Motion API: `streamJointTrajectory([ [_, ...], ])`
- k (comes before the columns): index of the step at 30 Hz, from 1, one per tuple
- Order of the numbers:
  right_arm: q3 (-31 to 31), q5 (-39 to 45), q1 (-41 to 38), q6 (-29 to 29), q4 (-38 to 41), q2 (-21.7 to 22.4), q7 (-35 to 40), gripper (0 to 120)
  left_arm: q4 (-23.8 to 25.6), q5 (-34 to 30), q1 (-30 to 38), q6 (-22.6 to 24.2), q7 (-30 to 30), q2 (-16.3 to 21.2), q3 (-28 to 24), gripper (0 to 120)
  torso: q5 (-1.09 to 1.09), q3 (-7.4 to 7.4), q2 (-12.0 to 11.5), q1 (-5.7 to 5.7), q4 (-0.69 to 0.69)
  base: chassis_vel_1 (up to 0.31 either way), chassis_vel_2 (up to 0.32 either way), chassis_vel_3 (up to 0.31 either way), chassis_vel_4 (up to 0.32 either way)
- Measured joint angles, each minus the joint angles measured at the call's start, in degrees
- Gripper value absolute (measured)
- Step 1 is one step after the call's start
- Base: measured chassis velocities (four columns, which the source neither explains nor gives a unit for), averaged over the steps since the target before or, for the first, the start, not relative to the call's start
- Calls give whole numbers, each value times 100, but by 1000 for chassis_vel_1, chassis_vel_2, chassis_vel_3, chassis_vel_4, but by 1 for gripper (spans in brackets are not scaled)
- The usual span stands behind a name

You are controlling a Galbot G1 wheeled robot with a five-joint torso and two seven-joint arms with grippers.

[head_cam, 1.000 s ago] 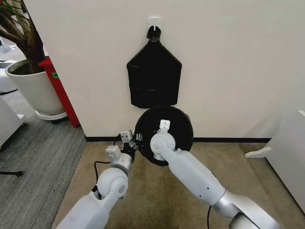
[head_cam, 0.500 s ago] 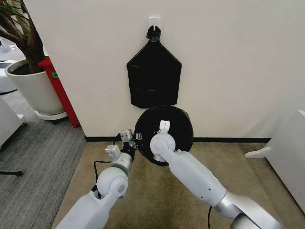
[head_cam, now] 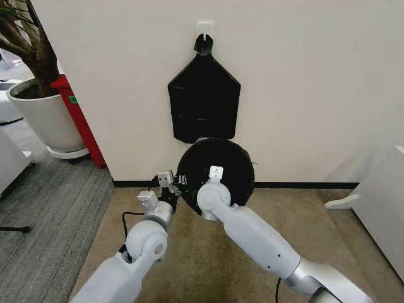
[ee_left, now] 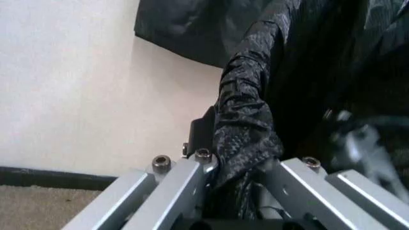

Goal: Place the garbage bag over the trash bin.

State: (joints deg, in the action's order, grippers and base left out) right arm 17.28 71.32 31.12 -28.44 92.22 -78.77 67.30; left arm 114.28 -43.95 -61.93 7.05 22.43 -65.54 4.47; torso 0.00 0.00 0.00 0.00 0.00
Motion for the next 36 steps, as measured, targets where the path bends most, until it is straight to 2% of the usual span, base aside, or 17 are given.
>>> streamJointTrajectory([
  [8,130,342,-215,61,544,115,236,0,-41,-26,32,0,4,-31,-29,2,0,0,0,0,0,0,0,0,0],
  [18,-142,-406,-261,41,-429,-36,-342,0,32,-23,-48,0,4,0,-17,2,0,1,0,0,0,0,0,0,0],
  [23,-134,-342,-248,46,-216,-9,-280,0,32,-23,-41,0,4,-15,-17,2,0,1,0,0,0,0,0,0,0],
  [31,156,43,-188,145,1033,361,35,0,25,-264,-19,104,188,-40,-7,2,1,0,0,0,0,0,0,0,0],
  [36,182,80,33,219,2230,783,-354,0,-48,-379,-22,117,201,-13,52,2,1,0,0,0,1,0,0,0,0],
])
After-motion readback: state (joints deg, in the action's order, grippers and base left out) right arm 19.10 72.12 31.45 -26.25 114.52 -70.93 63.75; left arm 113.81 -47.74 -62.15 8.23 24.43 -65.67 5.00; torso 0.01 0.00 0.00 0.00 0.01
